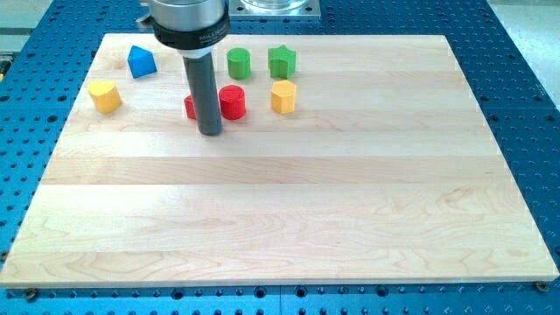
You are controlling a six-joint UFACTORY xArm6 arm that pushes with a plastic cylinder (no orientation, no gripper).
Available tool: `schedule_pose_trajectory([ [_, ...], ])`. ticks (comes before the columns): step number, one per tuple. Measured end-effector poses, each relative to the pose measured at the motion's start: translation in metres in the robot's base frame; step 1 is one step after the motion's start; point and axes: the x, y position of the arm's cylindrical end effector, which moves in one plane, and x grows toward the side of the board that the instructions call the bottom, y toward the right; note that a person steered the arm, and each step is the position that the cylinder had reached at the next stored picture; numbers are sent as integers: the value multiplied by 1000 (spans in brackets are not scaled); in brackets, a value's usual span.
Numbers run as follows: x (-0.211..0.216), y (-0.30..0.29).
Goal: Move the arm to the top left of the yellow heart
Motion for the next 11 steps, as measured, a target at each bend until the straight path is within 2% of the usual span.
schedule_pose_trajectory([
  [2,0,-1],
  [3,16,-19],
  [4,27,-70],
  [6,-9,-206],
  [7,-29,-206],
  [8,-83,-206],
  [10,-95,-190],
  [11,-84,-152],
])
